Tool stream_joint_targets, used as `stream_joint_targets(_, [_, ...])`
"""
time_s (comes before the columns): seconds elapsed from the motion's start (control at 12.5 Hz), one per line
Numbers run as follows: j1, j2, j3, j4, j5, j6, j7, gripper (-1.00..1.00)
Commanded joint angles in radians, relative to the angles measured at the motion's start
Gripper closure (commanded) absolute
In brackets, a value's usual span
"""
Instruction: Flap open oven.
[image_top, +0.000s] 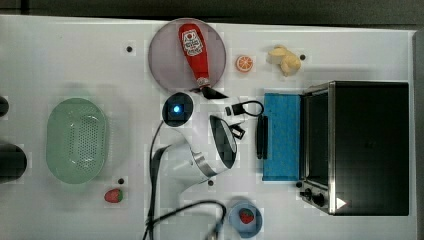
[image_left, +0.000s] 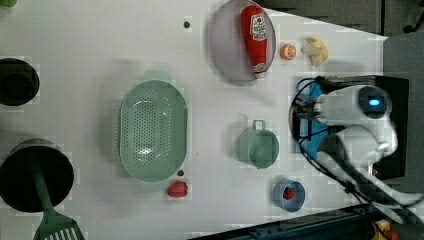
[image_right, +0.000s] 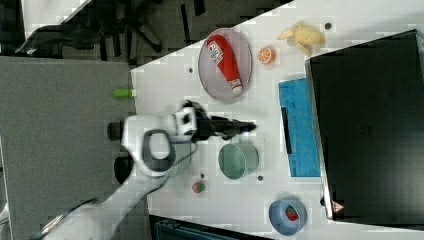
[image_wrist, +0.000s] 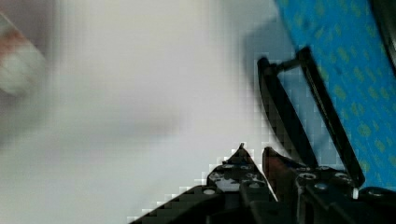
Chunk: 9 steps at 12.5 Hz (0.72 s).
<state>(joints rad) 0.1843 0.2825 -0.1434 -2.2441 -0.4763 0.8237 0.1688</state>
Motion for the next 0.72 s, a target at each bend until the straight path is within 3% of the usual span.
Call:
stream_joint_targets(0.08, [-0.016, -0.144, -0.013, 0.021, 0.135, -0.060, 0.053, 0.65])
stream_joint_targets(0.48, [-0.026, -0.418, -0.025, 0.037, 0.328, -0.274, 0.053, 0.65])
stream_joint_targets(0.72, [-0.026, -0.537, -0.036, 0.051, 0.392, -0.379, 0.053, 0.65])
